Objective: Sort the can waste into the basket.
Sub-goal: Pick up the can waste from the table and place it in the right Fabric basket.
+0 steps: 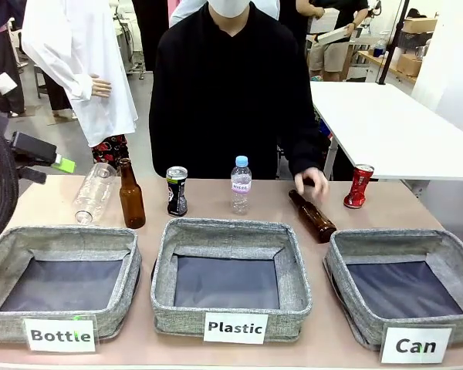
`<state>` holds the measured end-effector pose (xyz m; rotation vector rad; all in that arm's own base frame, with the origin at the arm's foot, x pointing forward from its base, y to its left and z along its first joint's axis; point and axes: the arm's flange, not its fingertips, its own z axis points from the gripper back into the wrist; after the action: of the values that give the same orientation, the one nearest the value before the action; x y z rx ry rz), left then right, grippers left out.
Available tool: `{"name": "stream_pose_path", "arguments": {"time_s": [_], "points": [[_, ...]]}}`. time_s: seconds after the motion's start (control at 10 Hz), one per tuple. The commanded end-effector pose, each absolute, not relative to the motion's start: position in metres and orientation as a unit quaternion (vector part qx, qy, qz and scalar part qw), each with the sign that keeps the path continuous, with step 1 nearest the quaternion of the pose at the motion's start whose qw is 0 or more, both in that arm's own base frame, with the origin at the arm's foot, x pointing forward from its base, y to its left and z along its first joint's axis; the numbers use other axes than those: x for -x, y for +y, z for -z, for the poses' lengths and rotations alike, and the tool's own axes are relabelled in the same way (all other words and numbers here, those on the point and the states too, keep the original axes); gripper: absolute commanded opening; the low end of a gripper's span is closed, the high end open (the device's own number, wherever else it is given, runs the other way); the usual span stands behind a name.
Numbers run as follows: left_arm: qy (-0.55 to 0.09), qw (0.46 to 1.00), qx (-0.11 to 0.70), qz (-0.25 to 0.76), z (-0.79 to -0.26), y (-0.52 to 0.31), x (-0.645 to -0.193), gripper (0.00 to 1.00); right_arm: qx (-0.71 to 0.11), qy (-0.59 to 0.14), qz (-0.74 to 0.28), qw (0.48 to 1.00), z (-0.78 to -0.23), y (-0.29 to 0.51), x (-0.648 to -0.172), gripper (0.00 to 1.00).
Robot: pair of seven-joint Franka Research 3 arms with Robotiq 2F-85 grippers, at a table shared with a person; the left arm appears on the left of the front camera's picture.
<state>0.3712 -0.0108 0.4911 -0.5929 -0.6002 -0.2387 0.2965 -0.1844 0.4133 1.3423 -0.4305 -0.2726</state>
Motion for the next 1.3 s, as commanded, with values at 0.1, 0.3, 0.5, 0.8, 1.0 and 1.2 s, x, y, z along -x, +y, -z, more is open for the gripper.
{"name": "stream_pose_path", "arguments": {"time_s": [0.1, 0.3, 0.5, 0.8, 1.0, 1.2], "points": [[-0.292, 0.893, 0.32, 0.122, -0.492, 0.011, -0.364, 1.0, -0.617, -0.204, 0.116, 0.752, -0.414, -0.187, -0.297, 1.0], [-0.317, 0.896, 0.28, 0.136, -0.496, -0.017, -0.386, 1.0, -0.617, -0.204, 0.116, 0.752, -0.414, -0.187, -0.297, 1.0], [-0.354, 0.87, 0.263, 0.221, -0.505, -0.046, -0.415, 1.0, -0.617, -0.204, 0.116, 0.752, -0.414, -0.187, -0.297, 1.0], [-0.354, 0.853, 0.295, 0.244, -0.509, -0.069, -0.474, 1.0, -0.617, -0.204, 0.116, 0.752, -0.414, -0.187, -0.297, 1.0], [-0.328, 0.85, 0.316, 0.264, -0.503, -0.094, -0.504, 1.0, -0.617, -0.204, 0.116, 0.752, -0.414, -0.187, -0.297, 1.0], [-0.335, 0.86, 0.293, 0.251, -0.504, -0.088, -0.486, 1.0, -0.617, -0.204, 0.116, 0.752, -0.414, -0.187, -0.297, 1.0]]}}
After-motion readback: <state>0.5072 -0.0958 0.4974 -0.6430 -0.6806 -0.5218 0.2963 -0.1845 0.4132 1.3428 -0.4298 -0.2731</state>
